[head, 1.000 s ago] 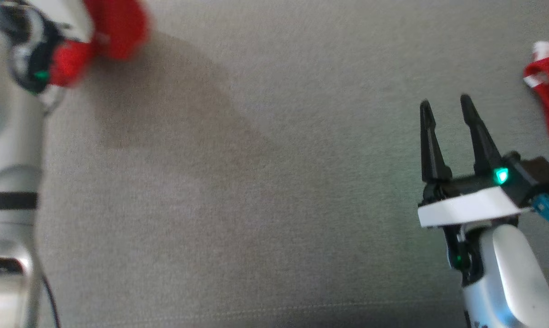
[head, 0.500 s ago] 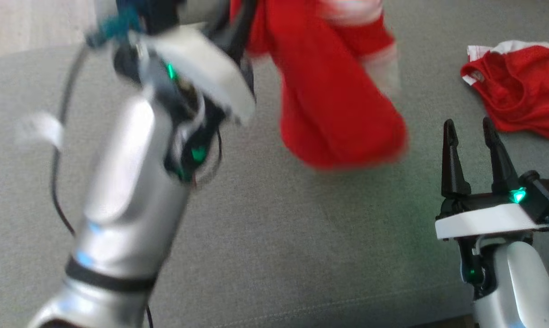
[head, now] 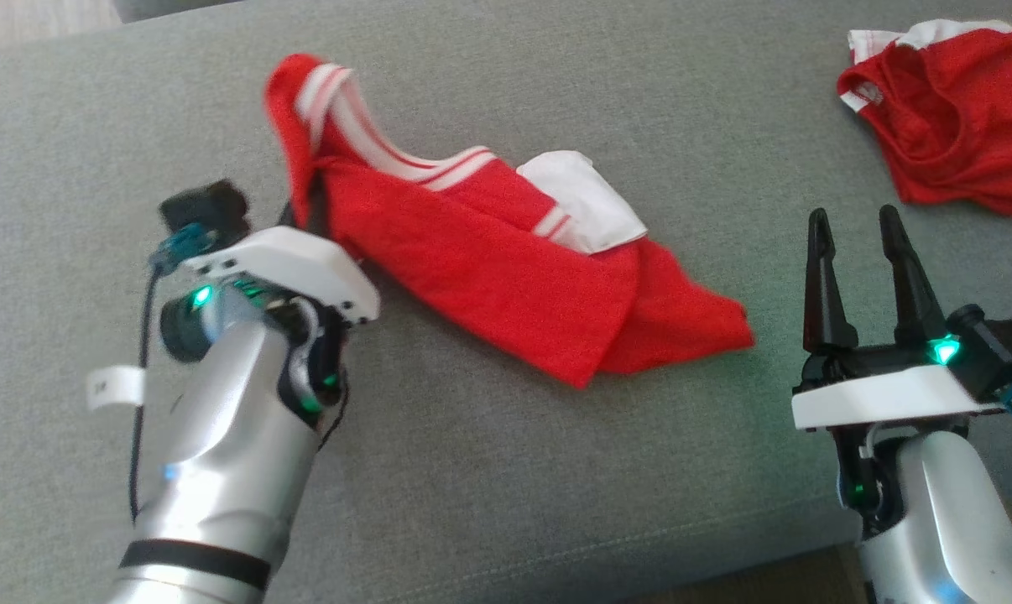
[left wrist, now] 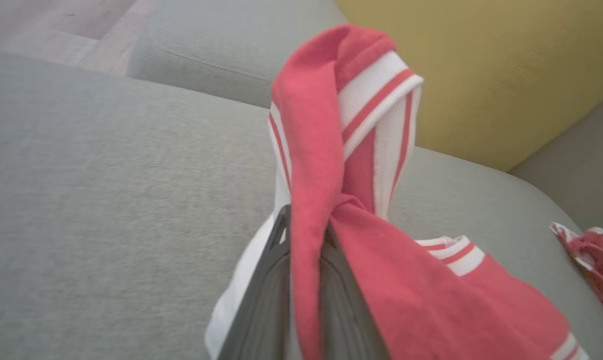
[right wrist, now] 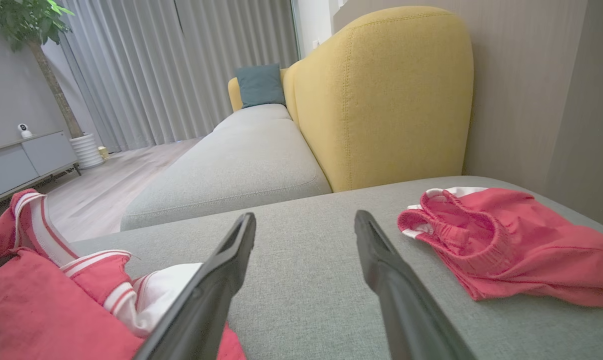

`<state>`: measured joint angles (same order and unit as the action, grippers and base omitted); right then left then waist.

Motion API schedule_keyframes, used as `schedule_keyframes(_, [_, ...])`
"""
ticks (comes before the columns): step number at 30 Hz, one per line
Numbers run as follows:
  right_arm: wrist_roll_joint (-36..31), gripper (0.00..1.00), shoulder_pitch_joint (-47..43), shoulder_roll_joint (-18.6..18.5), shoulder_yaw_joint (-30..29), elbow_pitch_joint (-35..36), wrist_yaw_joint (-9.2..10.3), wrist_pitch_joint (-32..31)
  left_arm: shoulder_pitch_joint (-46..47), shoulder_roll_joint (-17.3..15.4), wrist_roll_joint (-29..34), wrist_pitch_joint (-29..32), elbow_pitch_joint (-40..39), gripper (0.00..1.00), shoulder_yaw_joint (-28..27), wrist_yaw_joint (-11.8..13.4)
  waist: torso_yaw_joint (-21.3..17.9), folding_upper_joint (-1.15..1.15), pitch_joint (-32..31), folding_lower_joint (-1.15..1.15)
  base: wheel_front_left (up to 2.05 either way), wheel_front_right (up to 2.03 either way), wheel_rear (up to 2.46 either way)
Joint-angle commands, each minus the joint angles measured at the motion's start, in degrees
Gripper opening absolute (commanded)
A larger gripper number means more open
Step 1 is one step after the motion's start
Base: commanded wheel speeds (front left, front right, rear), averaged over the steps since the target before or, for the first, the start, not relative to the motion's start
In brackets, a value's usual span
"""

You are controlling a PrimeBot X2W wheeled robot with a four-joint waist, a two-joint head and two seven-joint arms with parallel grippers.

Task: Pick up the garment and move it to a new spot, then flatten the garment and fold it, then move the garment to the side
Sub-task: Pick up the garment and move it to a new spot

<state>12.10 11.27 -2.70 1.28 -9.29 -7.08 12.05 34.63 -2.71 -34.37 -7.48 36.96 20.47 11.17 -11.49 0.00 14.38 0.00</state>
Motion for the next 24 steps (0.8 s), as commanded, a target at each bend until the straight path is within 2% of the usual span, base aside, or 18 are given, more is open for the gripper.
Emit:
schedule_keyframes(1, [-0.07,1.00,1.77,-0.18,1.24,1.36,-0.41,0.59,3.05,-1.58,-0.51,-1.44,-0.20,0.00,-2.51,0.35,0.41,0.00,-0.19,0.00,0.00,0.00,0.00])
schedule_keyframes(5, [-0.10,1.00,1.83,-0.18,1.99,0.83,-0.41,0.54,3.08,-1.54,-1.72,-3.53,3.86,0.00,-4.17,0.56,1.32,0.00,-0.87,0.00,0.00,0.00,0.00])
schedule_keyframes(6, [-0.13,1.00,1.78,-0.18,2.16,0.74,-0.41,0.51,3.10,-1.50,-1.86,-3.93,4.66,0.07,-4.33,0.52,1.57,0.00,-1.05,0.00,0.00,0.00,0.00])
schedule_keyframes(7, [-0.15,1.00,1.71,-0.18,2.27,0.65,-0.41,0.46,3.15,-1.45,-2.01,-4.34,5.30,0.44,-4.46,0.34,1.83,0.00,-1.25,0.00,0.00,0.00,0.00])
schedule_keyframes(8, [-0.15,1.00,1.71,-0.18,2.27,0.65,-0.41,0.46,3.15,-1.45,-2.01,-4.34,5.30,0.44,-4.46,0.34,1.83,0.00,-1.25,0.00,0.00,0.00,0.00])
schedule_keyframes(9, [-0.24,1.00,1.56,-0.18,2.40,0.45,-0.41,0.33,3.25,-1.33,-2.20,-5.04,6.37,1.00,-4.43,-0.28,2.36,0.00,-1.67,0.00,0.00,0.00,0.00])
schedule_keyframes(18, [-0.57,1.00,0.58,-0.18,3.08,-0.31,-0.41,-0.05,1.05,-0.91,-0.79,-7.32,4.26,1.00,-3.43,-3.49,4.82,0.00,-4.65,0.00,0.00,0.00,0.00])
schedule_keyframes(24, [-1.15,1.00,-0.65,-0.18,3.57,-0.92,-0.41,0.02,-5.41,-2.31,3.10,-7.49,-4.68,1.00,-4.27,-4.21,6.64,0.00,-7.33,0.00,0.00,0.00,0.00])
